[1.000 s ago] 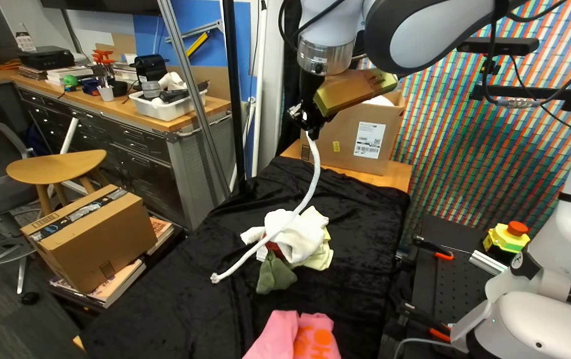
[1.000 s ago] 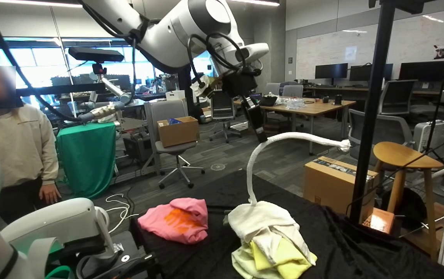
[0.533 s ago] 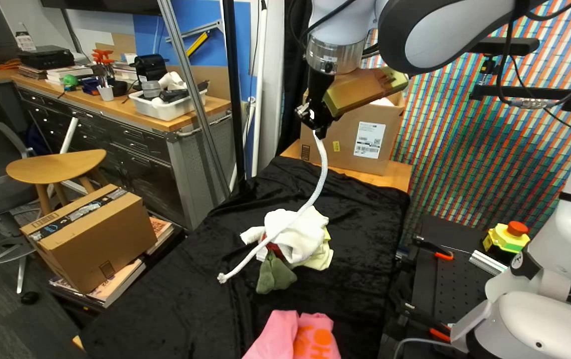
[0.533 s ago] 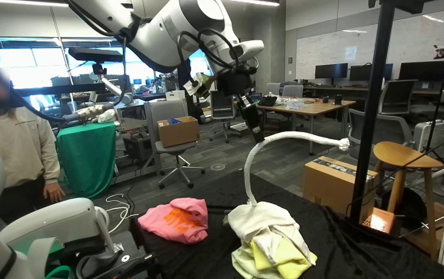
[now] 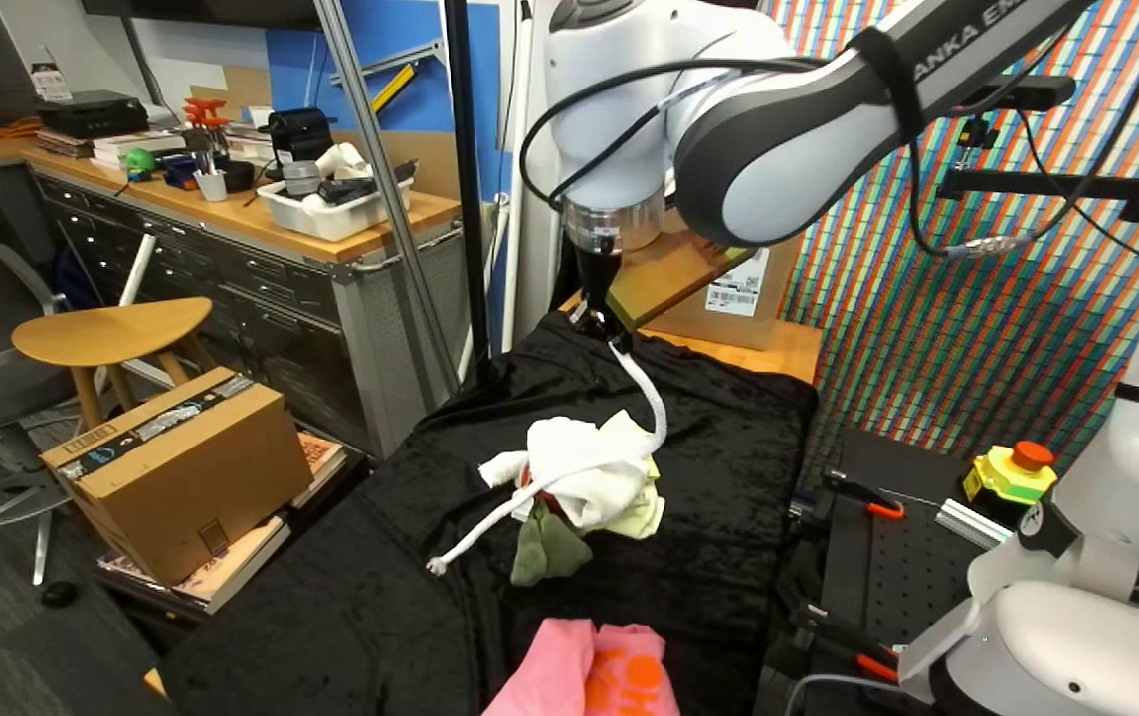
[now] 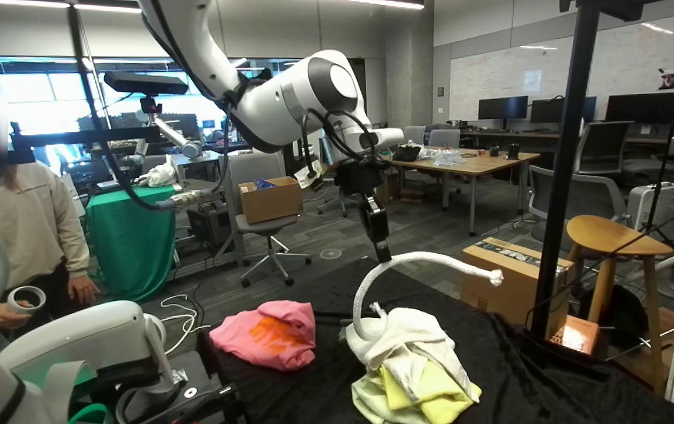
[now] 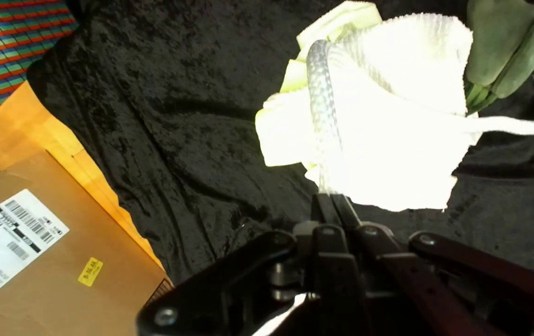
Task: Pile all the objects on the table
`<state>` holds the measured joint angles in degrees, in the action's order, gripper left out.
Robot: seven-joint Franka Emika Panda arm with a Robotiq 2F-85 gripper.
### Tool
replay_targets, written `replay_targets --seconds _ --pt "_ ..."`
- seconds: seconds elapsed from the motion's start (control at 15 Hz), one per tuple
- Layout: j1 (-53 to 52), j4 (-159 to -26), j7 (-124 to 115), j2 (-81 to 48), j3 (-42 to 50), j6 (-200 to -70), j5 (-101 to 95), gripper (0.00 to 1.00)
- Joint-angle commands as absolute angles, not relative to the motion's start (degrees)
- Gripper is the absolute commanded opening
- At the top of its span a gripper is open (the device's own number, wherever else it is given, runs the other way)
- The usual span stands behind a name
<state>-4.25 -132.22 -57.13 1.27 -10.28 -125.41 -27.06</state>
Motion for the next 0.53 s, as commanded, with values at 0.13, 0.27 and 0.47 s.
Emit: replay_targets --seconds 0.13,0.27,0.47 --pt "-6.92 -121.18 -55.08 -13.55 -7.98 -122.94 -27.51 0.01" --pt "-7.88 -118.78 -53.48 -16.34 -7.03 -123.03 -26.13 0.01" --pt "-8.4 -116.88 -50.43 -18.25 -5.89 -123.87 -23.05 0.31"
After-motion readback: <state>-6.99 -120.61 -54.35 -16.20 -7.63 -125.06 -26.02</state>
